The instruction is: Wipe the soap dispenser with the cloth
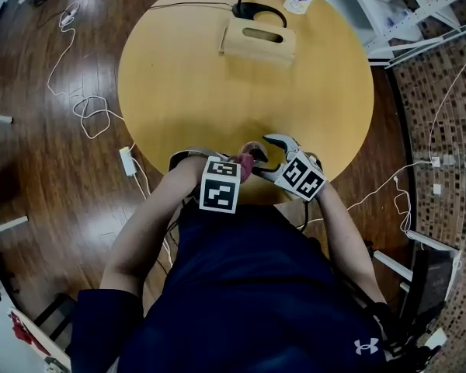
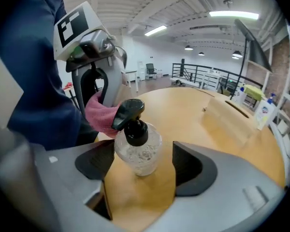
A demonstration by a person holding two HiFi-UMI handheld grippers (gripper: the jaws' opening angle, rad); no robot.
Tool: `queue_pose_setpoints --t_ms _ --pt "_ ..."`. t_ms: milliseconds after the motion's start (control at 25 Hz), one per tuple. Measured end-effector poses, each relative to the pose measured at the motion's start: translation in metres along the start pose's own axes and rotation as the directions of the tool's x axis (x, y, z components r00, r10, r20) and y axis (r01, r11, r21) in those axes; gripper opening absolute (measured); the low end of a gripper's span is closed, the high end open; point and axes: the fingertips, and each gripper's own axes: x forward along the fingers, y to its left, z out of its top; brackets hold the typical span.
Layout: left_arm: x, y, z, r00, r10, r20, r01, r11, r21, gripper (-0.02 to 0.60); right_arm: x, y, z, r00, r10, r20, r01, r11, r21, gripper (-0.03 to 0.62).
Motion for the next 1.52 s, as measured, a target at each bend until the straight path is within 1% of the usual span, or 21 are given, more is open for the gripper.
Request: queue_pose_setpoints --t_ms 80,160,240,280,360,440,600,680,760,800,880,920,960,1040,1080,1120,1200,1280,1360,1440,1520 --pt "-0.01 0.016 -0.007 0.995 0.097 0.026 -0.095 0.993 -0.075 0.064 -0.006 0.0 -0.002 0.995 -0.099 0.033 0.093 0.985 0.146 0.38" --pt "-0.026 0.047 -0.017 0.97 0.243 0.02 -0.238 0.961 -0.139 0.064 -0.01 0.004 -0.004 0.984 -0.17 0.057 0.138 0.92 0.366 0.38" --pt "-0.035 0.077 -0.024 0.933 0.359 -0.008 -0.356 0.924 -0.138 0.064 -0.011 0.007 0.0 0.972 -0.226 0.065 0.166 0.854 0.493 0.376" --pt "-0.035 0.087 -0.023 0.922 0.387 -0.016 -0.387 0.915 -0.116 0.064 -0.009 0.007 0.002 0.967 -0.248 0.057 0.187 0.846 0.5 0.362" --pt "-0.029 0.094 -0.014 0.922 0.388 -0.007 -0.387 0.919 -0.07 0.064 -0.002 0.007 0.004 0.964 -0.267 0.011 0.236 0.868 0.437 0.348" --pt "-0.019 0.087 -0.005 0.939 0.343 -0.003 -0.343 0.939 -0.029 0.064 0.003 0.006 0.002 0.969 -0.247 -0.024 0.24 0.907 0.347 0.314" --pt "-0.011 0.053 -0.003 0.973 0.225 -0.046 -0.224 0.974 0.03 0.064 0.004 0.004 0.001 0.995 -0.097 0.015 0.092 0.975 0.204 0.313" --pt "-0.009 0.028 -0.003 0.989 0.137 -0.055 -0.135 0.99 0.039 0.064 0.004 0.005 0.001 1.0 -0.013 0.026 0.01 0.992 0.126 0.314" --pt "-0.007 0.012 -0.001 0.996 0.086 -0.035 -0.085 0.996 0.028 0.064 0.004 0.006 0.001 0.999 0.044 0.012 -0.045 0.997 0.059 0.314" --pt "-0.009 0.013 -0.002 0.995 0.096 -0.019 -0.096 0.995 0.008 0.064 0.003 0.004 0.001 0.999 0.045 0.0 -0.045 0.998 0.035 0.318" --pt "-0.019 0.033 -0.005 0.982 0.191 0.006 -0.19 0.98 -0.056 0.064 -0.003 -0.001 0.003 1.0 -0.018 -0.006 0.018 0.999 0.046 0.371" --pt "-0.027 0.049 -0.009 0.965 0.261 0.005 -0.26 0.962 -0.084 0.064 -0.007 -0.003 0.005 0.997 -0.07 0.013 0.068 0.991 0.112 0.374" --pt "-0.034 0.066 -0.012 0.944 0.329 -0.006 -0.328 0.94 -0.095 0.064 -0.01 -0.005 0.007 0.991 -0.127 0.04 0.115 0.969 0.22 0.374" --pt "-0.04 0.092 -0.014 0.91 0.413 -0.036 -0.415 0.908 -0.054 0.064 -0.013 -0.004 0.006 0.973 -0.22 0.071 0.165 0.876 0.453 0.371" --pt "-0.037 0.098 -0.012 0.907 0.419 -0.044 -0.42 0.907 -0.017 0.064 -0.011 -0.001 0.004 0.967 -0.246 0.069 0.175 0.834 0.523 0.359" --pt "-0.032 0.099 -0.009 0.914 0.404 -0.044 -0.404 0.915 0.013 0.064 -0.009 0.002 0.004 0.964 -0.262 0.054 0.191 0.816 0.545 0.354" --pt "-0.02 0.093 -0.002 0.936 0.35 -0.026 -0.349 0.936 0.036 0.064 -0.003 0.003 0.003 0.962 -0.271 0.005 0.235 0.843 0.484 0.353" --pt "-0.014 0.082 0.002 0.949 0.315 -0.012 -0.315 0.949 0.029 0.064 -0.001 0.001 0.001 0.969 -0.246 -0.01 0.229 0.887 0.402 0.307" --pt "-0.013 0.069 0.002 0.959 0.283 -0.009 -0.283 0.959 0.021 0.064 -0.001 0.0 0.001 0.983 -0.184 0.016 0.168 0.927 0.334 0.307" --pt "-0.011 0.044 0.004 0.98 0.2 0.009 -0.201 0.98 0.017 0.064 -0.001 -0.001 0.002 0.994 -0.103 0.046 0.088 0.964 0.252 0.305" --pt "-0.007 0.016 0.006 0.994 0.107 0.031 -0.107 0.994 0.016 0.064 0.001 -0.001 0.003 0.998 -0.012 0.055 0.003 0.986 0.166 0.305"
